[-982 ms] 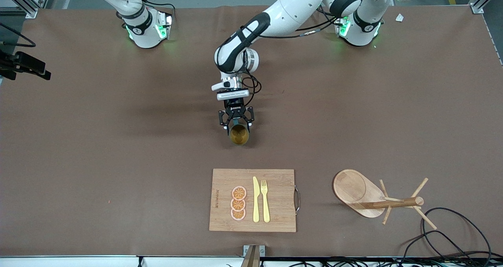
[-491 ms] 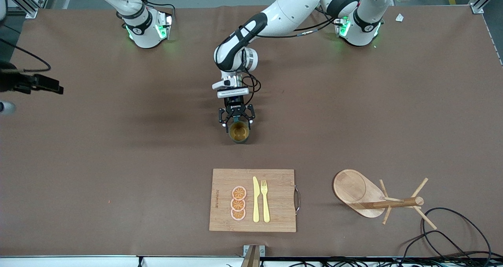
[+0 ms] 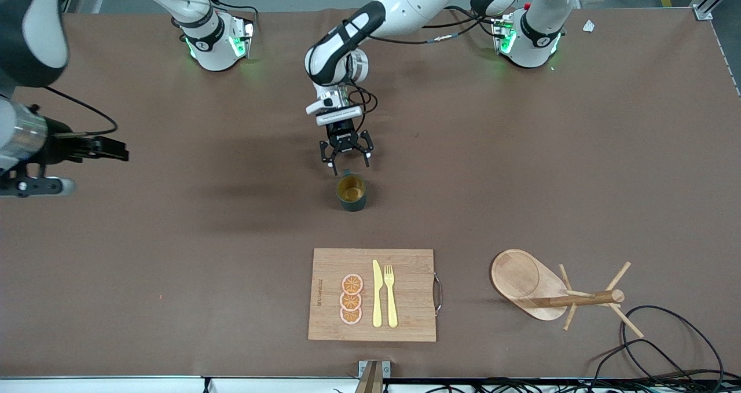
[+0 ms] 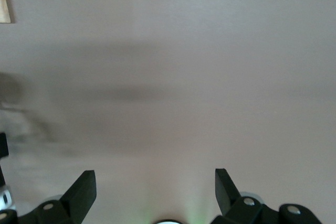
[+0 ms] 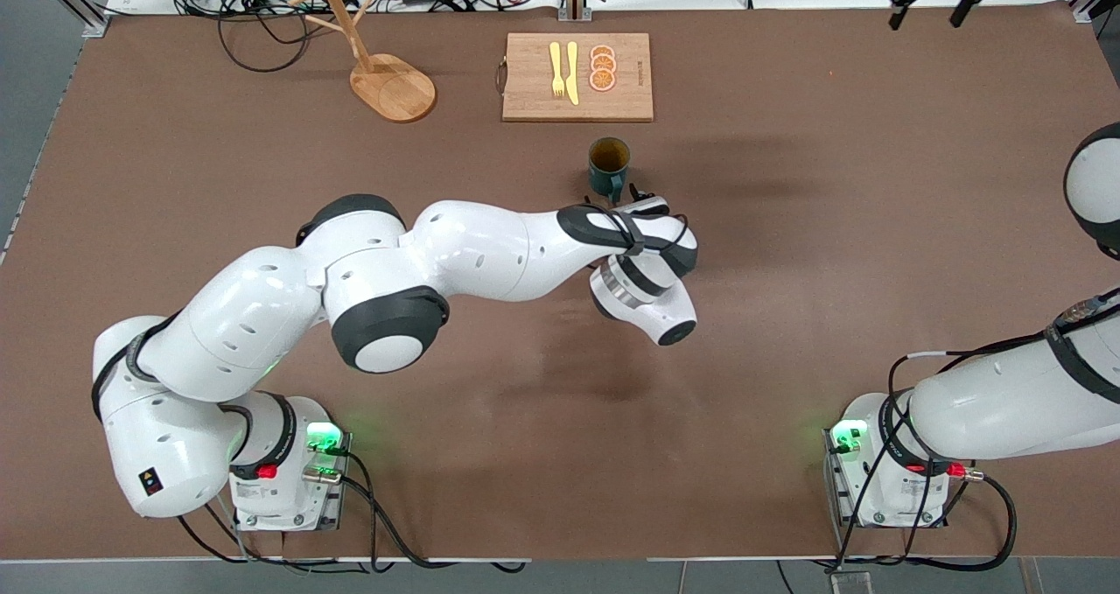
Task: Transfer cup from left to right arm and place
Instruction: 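Set the mug down, open the left gripper while the right gripper approaches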
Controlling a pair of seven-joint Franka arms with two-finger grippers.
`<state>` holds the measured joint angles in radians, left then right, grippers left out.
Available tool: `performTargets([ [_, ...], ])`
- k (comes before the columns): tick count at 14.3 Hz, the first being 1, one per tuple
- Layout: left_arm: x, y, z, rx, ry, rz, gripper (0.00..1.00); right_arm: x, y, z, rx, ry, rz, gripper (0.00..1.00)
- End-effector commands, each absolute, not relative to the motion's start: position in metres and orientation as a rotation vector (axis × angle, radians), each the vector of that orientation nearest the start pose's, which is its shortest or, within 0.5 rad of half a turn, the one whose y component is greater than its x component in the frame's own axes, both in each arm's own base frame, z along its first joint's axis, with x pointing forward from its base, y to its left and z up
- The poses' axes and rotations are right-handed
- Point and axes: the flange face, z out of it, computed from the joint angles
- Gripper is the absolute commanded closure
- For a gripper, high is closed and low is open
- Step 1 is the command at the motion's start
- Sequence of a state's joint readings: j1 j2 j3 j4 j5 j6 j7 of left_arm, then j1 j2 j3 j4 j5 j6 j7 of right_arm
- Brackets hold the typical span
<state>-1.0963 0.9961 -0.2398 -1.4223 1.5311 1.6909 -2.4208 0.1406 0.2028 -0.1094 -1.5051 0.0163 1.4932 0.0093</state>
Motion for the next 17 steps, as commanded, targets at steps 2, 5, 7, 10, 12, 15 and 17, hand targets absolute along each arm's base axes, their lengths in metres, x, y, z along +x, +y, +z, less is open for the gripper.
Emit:
performTargets([
  [2,0.273,-0.641,0.165,-2.396,-0.501,-1.719,0.00,0.603,0.052,0.489,-3.063,0.008,0.338,0.00],
  [5,0.272,-0.642,0.219,-2.411,-0.677,-1.644,0.00,0.604,0.072,0.458,-3.046,0.042,0.310,0.00],
  [7,0.273,-0.634,0.271,-2.436,-0.814,-1.546,0.00,0.599,0.102,0.442,-3.059,0.074,0.301,0.00],
  [10,0.295,-0.619,0.323,-2.445,-0.975,-1.446,0.00,0.592,0.136,0.417,-3.021,0.083,0.266,0.00],
  [12,0.324,-0.598,0.371,-2.441,-1.048,-1.368,0.00,0.586,0.160,0.402,-3.009,0.044,0.217,0.00],
  [15,0.356,-0.559,0.451,-2.482,-1.173,-1.157,0.00,0.582,0.205,0.378,-3.022,0.028,0.178,0.00],
  [17,0.380,-0.525,0.500,-2.532,-1.125,-1.035,0.00,0.574,0.242,0.367,-3.030,0.058,0.158,0.00],
])
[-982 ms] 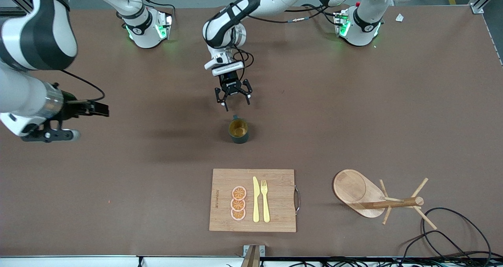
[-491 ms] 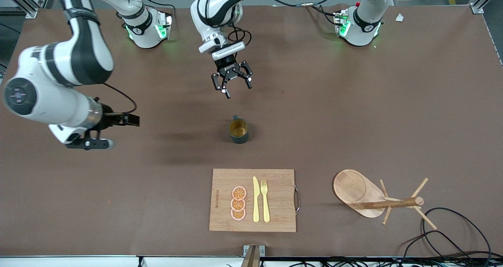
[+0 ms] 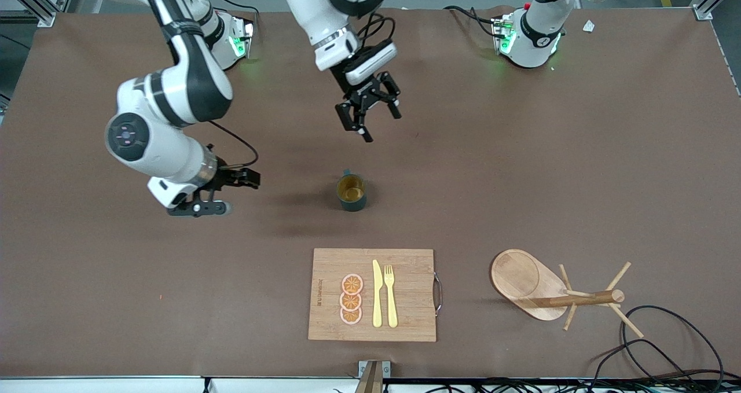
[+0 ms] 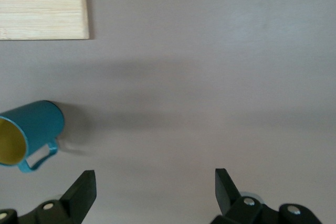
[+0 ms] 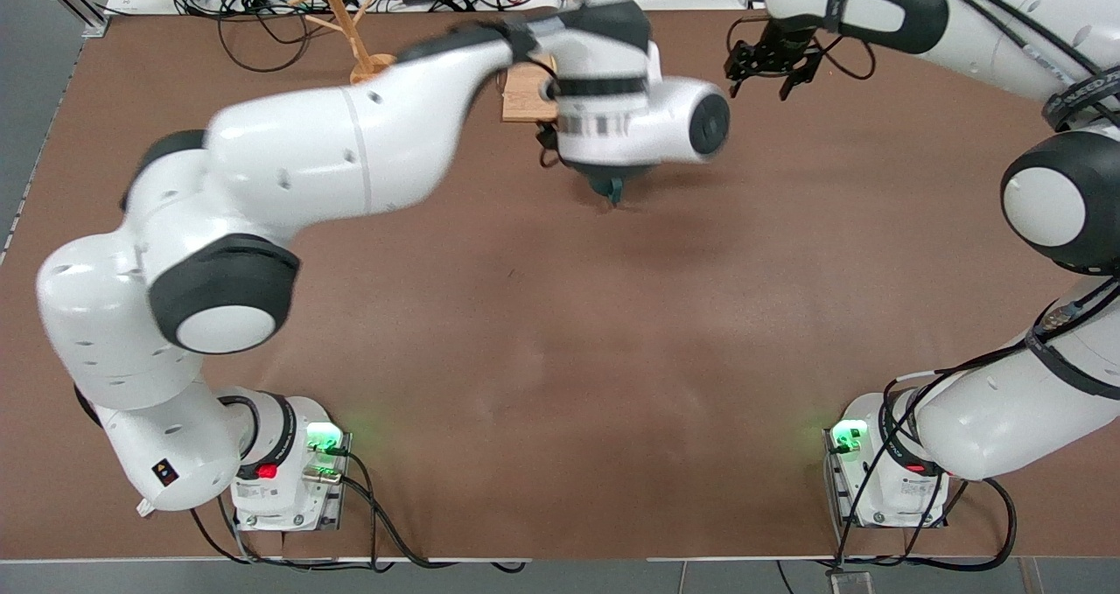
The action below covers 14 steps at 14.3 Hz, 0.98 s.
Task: Transfer cup from left to right arm and place
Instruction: 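Grasp the teal mug with the right gripper while the left gripper withdraws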
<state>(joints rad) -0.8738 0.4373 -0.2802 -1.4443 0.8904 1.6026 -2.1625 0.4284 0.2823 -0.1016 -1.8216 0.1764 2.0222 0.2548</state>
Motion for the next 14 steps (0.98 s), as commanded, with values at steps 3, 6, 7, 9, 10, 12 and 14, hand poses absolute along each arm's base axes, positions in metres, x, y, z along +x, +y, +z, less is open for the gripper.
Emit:
performTargets([
  [3,0.420,-0.478,0.537,-2.540,-1.112,-0.953,0.00,0.562,0.287,0.349,-3.015,0.054,0.130,0.00],
  [6,0.454,-0.424,0.569,-2.570,-1.123,-0.809,0.01,0.545,0.338,0.323,-3.017,0.075,0.085,0.00],
  [7,0.465,-0.400,0.584,-2.588,-1.126,-0.758,0.01,0.541,0.351,0.313,-3.014,0.097,0.062,0.00],
  [9,0.482,-0.363,0.604,-2.631,-1.035,-0.690,0.01,0.534,0.370,0.298,-3.011,0.129,0.034,0.00],
  [10,0.491,-0.342,0.611,-2.660,-1.016,-0.630,0.01,0.535,0.373,0.291,-3.010,0.132,0.022,0.00],
  [12,0.511,-0.297,0.626,-2.730,-1.038,-0.491,0.00,0.535,0.381,0.274,-3.007,0.121,-0.015,0.03],
  [14,0.523,-0.271,0.630,-2.780,-0.932,-0.428,0.00,0.533,0.388,0.262,-3.002,0.134,-0.040,0.08],
])
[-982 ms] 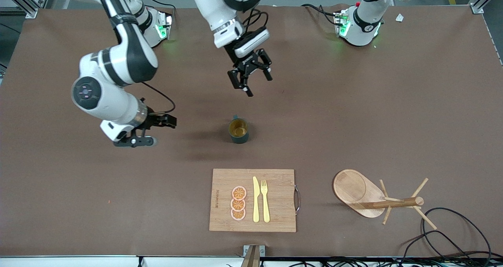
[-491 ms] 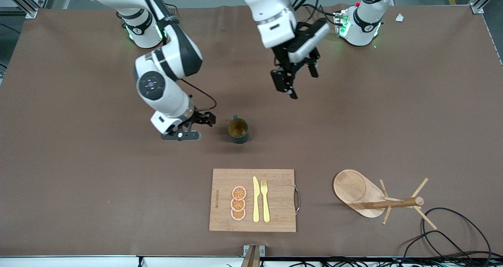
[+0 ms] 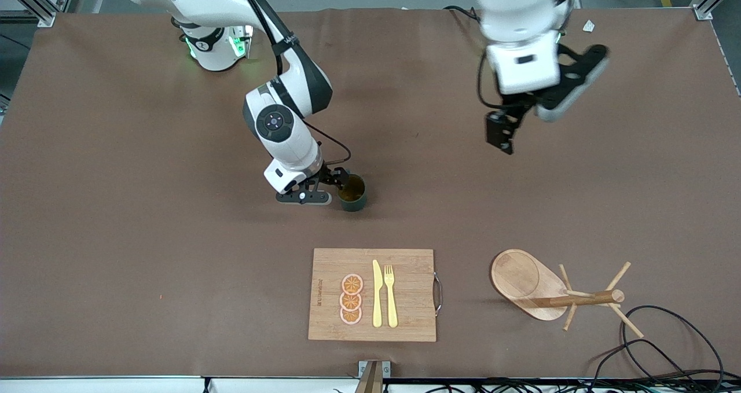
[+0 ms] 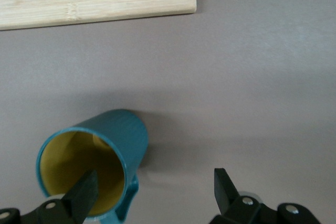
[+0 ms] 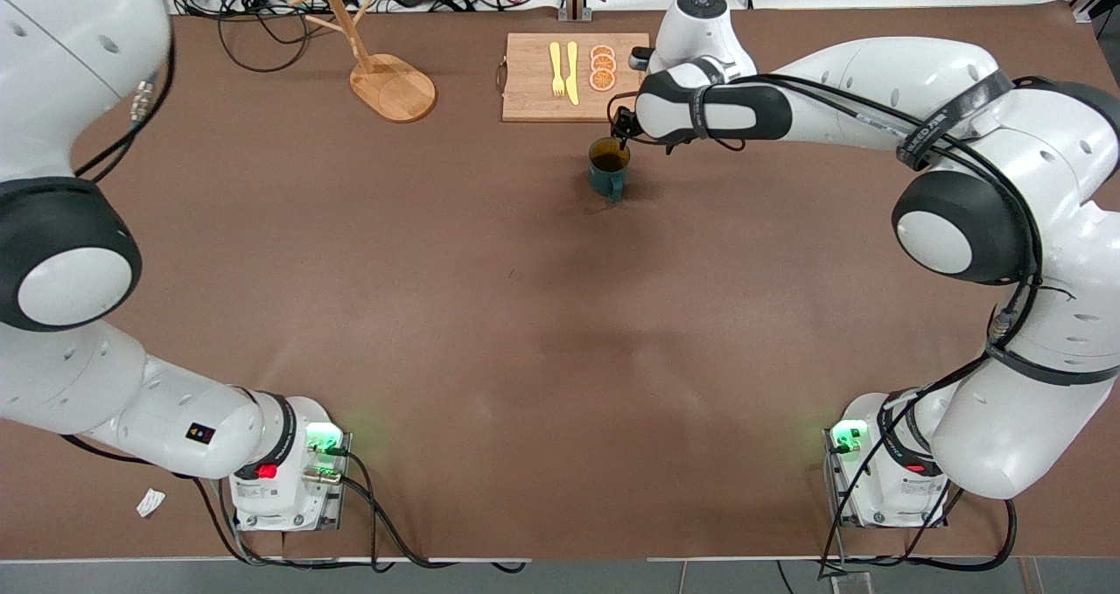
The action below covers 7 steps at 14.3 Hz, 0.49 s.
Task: Transfer cup from left to right arm and place
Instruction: 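Grasp the teal mug with the right gripper while the left gripper withdraws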
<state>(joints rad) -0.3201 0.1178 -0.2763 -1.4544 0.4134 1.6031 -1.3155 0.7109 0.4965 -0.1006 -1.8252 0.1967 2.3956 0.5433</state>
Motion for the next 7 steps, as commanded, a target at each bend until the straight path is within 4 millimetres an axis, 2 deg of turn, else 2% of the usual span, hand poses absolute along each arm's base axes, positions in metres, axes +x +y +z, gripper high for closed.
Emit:
performTargets([
  [1,0.528,-0.260,0.630,-2.798,-0.867,-0.405,0.00,0.530,0.395,0.254,-2.998,0.148,-0.053,0.12],
  [3,0.541,-0.230,0.630,-2.821,-0.778,-0.359,0.00,0.527,0.404,0.240,-3.008,0.136,-0.051,0.23],
  [4,0.546,-0.217,0.630,-2.844,-0.713,-0.329,0.00,0.526,0.407,0.236,-3.011,0.129,-0.048,0.33],
  [7,0.560,-0.177,0.640,-2.905,-0.633,-0.280,0.00,0.524,0.414,0.233,-3.020,0.068,-0.051,0.74],
])
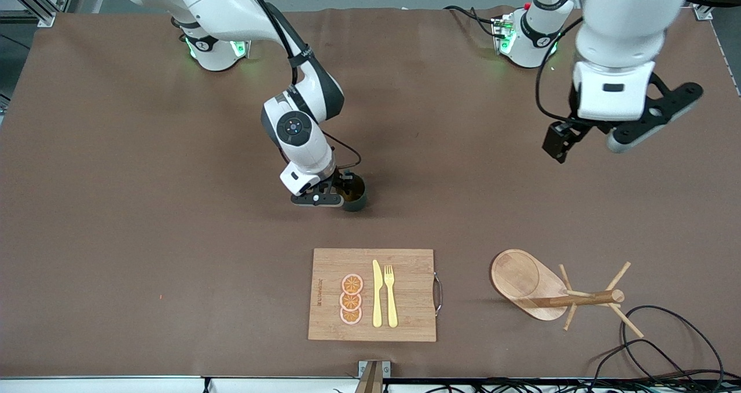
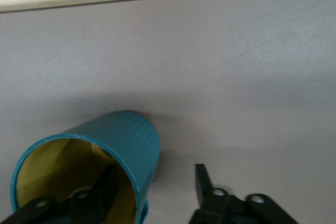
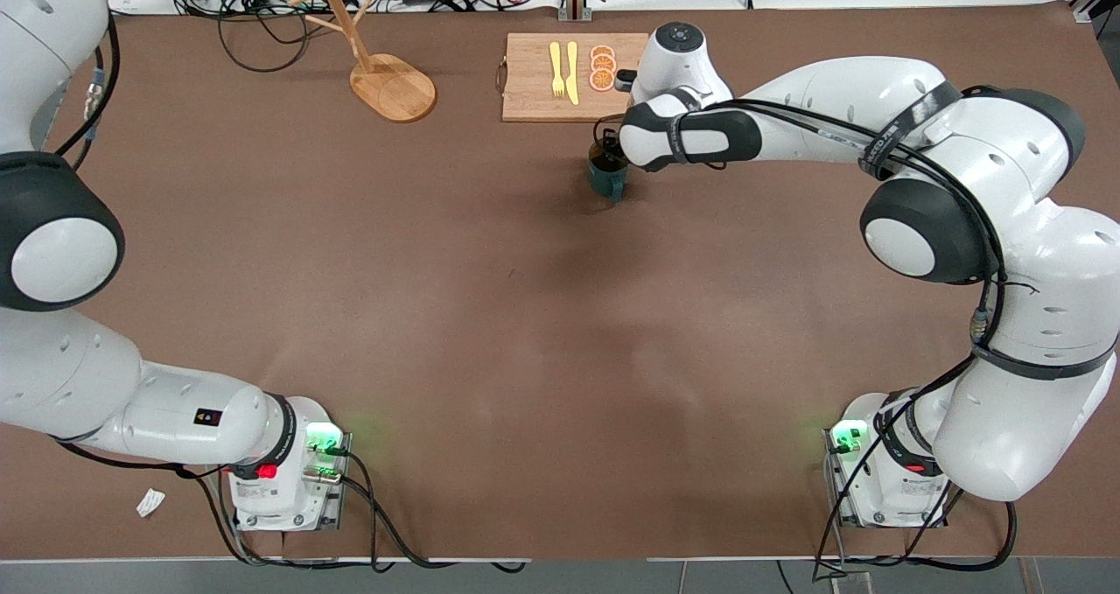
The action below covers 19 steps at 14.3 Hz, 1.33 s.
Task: Transfer cup from left to right arm and place
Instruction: 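Grasp the teal mug with the right gripper while the left gripper withdraws, then carry the teal mug away from the board with the right gripper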
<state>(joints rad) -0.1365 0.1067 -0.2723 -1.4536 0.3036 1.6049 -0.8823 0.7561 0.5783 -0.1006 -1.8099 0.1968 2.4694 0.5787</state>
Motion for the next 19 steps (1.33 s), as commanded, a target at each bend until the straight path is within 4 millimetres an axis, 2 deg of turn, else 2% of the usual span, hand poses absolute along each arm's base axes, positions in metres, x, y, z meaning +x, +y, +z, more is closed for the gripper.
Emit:
performTargets([
  [1,0.564,-0.163,0.642,-2.926,-0.622,-0.264,0.00,0.523,0.415,0.232,-3.022,0.001,-0.053,0.89],
  [2,0.567,-0.148,0.643,-2.954,-0.603,-0.236,0.00,0.523,0.415,0.233,-3.021,-0.114,-0.057,0.97],
  [5,0.571,-0.106,0.651,-3.039,-0.502,-0.196,0.00,0.532,0.404,0.235,-3.005,-0.392,-0.079,0.99],
  [7,0.570,-0.086,0.659,-3.060,-0.462,-0.200,0.00,0.547,0.383,0.245,-2.982,-0.549,-0.093,0.99],
  [8,0.567,-0.084,0.662,-3.063,-0.422,-0.206,0.00,0.551,0.372,0.255,-2.973,-0.615,-0.065,0.99],
  [11,0.565,-0.074,0.662,-3.073,-0.182,-0.167,0.00,0.573,0.309,0.287,-2.917,-0.845,0.022,0.99],
  [13,0.559,-0.064,0.667,-3.077,-0.053,-0.142,0.00,0.584,0.262,0.299,-2.869,-0.981,0.057,0.99],
  [16,0.554,-0.040,0.663,-3.164,-0.032,-0.042,0.00,0.596,0.179,0.304,-2.814,-1.193,0.093,0.99],
  [19,0.552,-0.041,0.661,-3.146,0.043,-0.010,0.00,0.603,0.100,0.304,-2.735,-1.389,0.098,0.99],
])
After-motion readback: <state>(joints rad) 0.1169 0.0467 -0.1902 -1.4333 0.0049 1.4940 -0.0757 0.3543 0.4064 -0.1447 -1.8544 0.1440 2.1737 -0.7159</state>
